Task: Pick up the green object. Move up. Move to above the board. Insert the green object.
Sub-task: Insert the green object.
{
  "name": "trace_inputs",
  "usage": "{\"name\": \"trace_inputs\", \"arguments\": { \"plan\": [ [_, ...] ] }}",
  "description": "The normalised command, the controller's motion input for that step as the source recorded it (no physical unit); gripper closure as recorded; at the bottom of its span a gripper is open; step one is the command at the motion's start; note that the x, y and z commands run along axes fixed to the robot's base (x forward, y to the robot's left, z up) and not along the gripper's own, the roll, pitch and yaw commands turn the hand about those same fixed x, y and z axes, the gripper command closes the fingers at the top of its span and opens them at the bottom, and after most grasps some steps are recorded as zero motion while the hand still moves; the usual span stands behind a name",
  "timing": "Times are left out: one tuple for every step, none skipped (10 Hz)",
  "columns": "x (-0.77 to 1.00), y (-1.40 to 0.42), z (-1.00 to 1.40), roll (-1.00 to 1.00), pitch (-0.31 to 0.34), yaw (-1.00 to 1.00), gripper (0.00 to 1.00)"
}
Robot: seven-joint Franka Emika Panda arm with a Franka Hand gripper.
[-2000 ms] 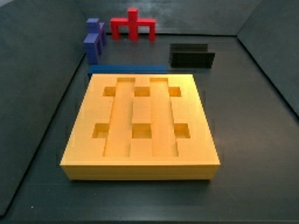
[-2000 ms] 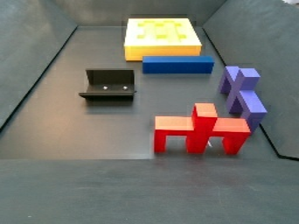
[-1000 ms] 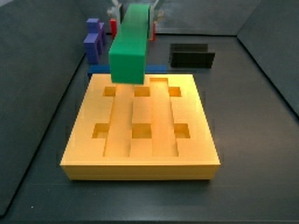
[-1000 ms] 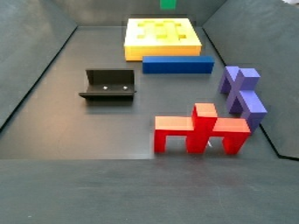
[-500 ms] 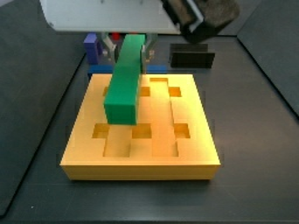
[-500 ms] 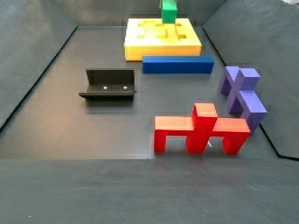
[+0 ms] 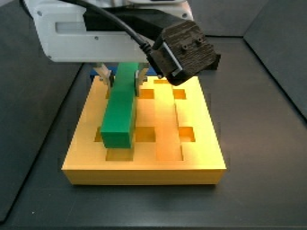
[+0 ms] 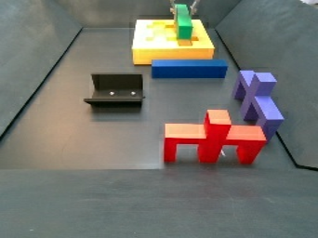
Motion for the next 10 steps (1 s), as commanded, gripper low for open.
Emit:
{"name": "trace_inputs", "arguments": {
  "plan": [
    [-0.01, -0.16, -0.24, 0.04, -0.09, 0.21, 1.0],
    [0.01, -0.17, -0.27, 0.13, -0.029, 0.21, 1.0],
    [0.0, -0.07, -0.31, 0.16, -0.016, 0.09, 1.0],
    [0.0, -0.02, -0.27, 0.03, -0.036, 0.0, 1.0],
    [0.0, 0.0, -0.25, 0.02, -0.031, 0.0, 1.0],
    [0.0, 0.0, -0.23, 0.0, -0.03, -0.03, 1.0],
    [0.2, 0.0, -0.29, 0.0, 0.0, 0.0, 1.0],
    [0.32, 0.0, -0.31, 0.0, 0.0, 0.0, 1.0],
    [0.24, 0.0, -0.27, 0.0, 0.0, 0.0, 1.0],
    [0.12, 0.0, -0.29, 0.0, -0.004, 0.0, 1.0]
  ]
}}
